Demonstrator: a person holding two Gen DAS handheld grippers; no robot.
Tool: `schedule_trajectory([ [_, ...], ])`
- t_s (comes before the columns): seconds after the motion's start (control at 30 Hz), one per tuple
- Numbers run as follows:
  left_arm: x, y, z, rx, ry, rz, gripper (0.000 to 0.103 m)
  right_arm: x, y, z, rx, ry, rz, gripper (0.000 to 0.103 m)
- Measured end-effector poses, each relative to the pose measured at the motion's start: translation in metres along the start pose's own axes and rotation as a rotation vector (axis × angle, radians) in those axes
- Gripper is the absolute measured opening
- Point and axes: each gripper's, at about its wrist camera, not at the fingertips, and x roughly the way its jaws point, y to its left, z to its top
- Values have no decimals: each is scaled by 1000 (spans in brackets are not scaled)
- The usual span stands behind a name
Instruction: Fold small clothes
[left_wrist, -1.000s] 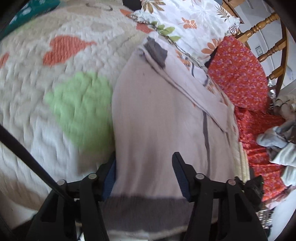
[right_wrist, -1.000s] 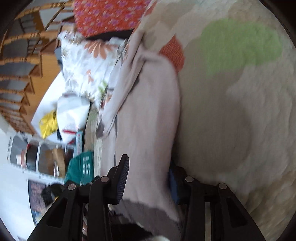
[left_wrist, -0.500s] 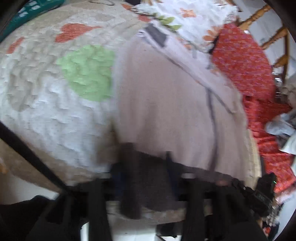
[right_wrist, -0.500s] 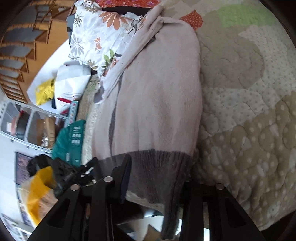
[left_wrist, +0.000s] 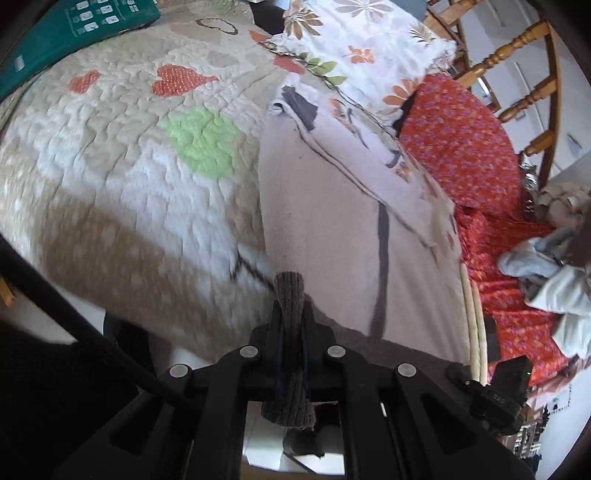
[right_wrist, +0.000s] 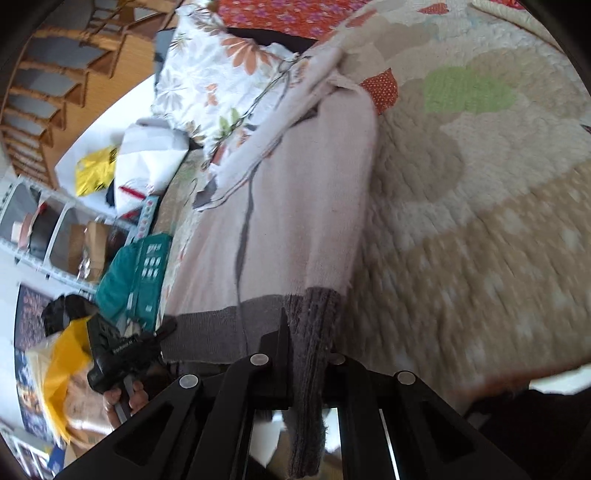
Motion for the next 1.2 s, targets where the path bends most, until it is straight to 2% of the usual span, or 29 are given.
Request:
schedule_trajectory([
  [0.13, 4, 7, -12, -16, 7, 23, 7, 2, -10, -17, -14, 56, -36, 3],
  [0.27, 5, 10, 5, -41, -10, 15, 7, 1, -2, 0, -42, 44, -39, 3],
  [0.37, 2, -8, 37, 7, -58, 27, 7, -3, 25, 28, -125, 13, -33, 3],
  [0.5, 13, -37, 102, 54, -122, 30, 7, 1, 66, 84, -206, -56, -19, 4],
  [0.67, 54, -63, 184, 59, -175, 70, 7, 29, 87, 163, -178, -122, -37, 4],
  [0.8, 99, -64, 224, 22, -153, 92, 7, 70, 80, 215, -118, -126, -109, 4],
  [0.93, 141, -58, 243, -6, -108, 116, 7, 101, 60, 248, -76, -104, -174, 4],
  [1.0, 160, -56, 251, -18, -83, 119, 7, 111, 48, 261, -47, -104, -175, 4],
  [1.07, 168, -57, 258, -28, -90, 118, 8, 119, 31, 272, 9, -107, -136, 7],
  [1.1, 170, -57, 264, -45, -107, 95, 9, 123, 21, 280, 47, -118, -100, 7],
  [1.13, 170, -56, 268, -65, -120, 78, 16, 126, 14, 288, 73, -132, -85, 7],
  [1.17, 169, -54, 271, -88, -133, 56, 23, 128, 11, 293, 85, -145, -86, 13],
  [1.2, 164, -53, 275, -122, -164, 33, 42, 130, 8, 299, 86, -161, -102, 28],
])
